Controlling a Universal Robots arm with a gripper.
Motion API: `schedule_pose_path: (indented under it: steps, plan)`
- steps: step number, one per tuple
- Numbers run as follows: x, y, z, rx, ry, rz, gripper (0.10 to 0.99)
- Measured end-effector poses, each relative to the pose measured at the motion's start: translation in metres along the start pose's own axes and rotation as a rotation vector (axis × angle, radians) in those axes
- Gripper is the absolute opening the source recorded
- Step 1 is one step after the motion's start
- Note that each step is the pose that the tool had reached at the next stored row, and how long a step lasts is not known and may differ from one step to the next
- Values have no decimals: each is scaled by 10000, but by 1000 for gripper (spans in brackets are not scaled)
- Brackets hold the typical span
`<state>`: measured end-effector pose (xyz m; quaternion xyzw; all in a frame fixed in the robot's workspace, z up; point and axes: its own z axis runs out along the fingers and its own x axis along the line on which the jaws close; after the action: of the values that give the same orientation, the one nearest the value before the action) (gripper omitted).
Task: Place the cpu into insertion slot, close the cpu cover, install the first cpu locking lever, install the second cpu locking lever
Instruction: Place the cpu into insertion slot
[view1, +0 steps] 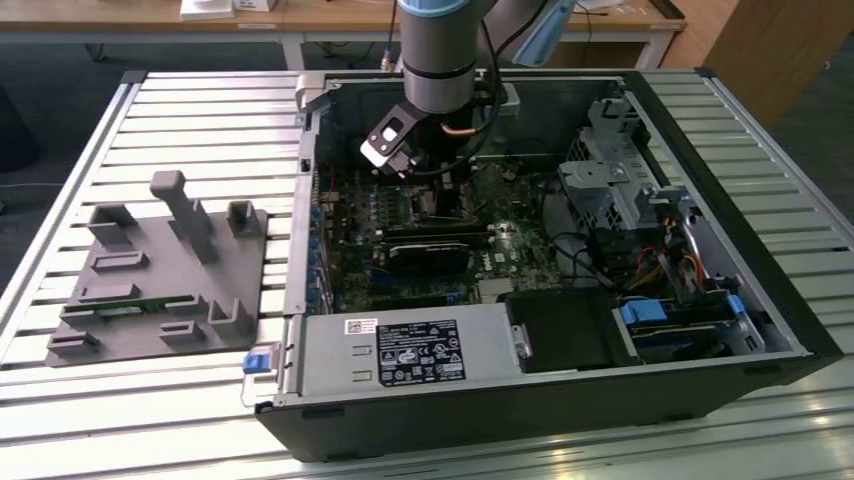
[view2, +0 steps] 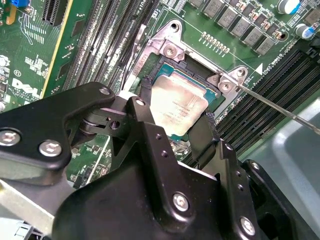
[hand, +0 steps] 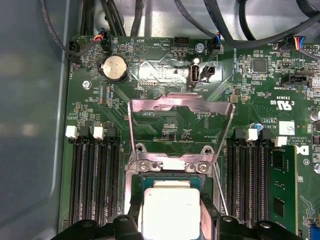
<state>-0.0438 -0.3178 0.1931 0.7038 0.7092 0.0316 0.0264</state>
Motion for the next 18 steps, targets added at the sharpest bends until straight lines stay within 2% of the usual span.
schedule_pose_path:
  steps: [6,18]
  plan:
    - [0,1,-15,2,-31,24,541]
    - [-1,9,29,3,-38,69,541]
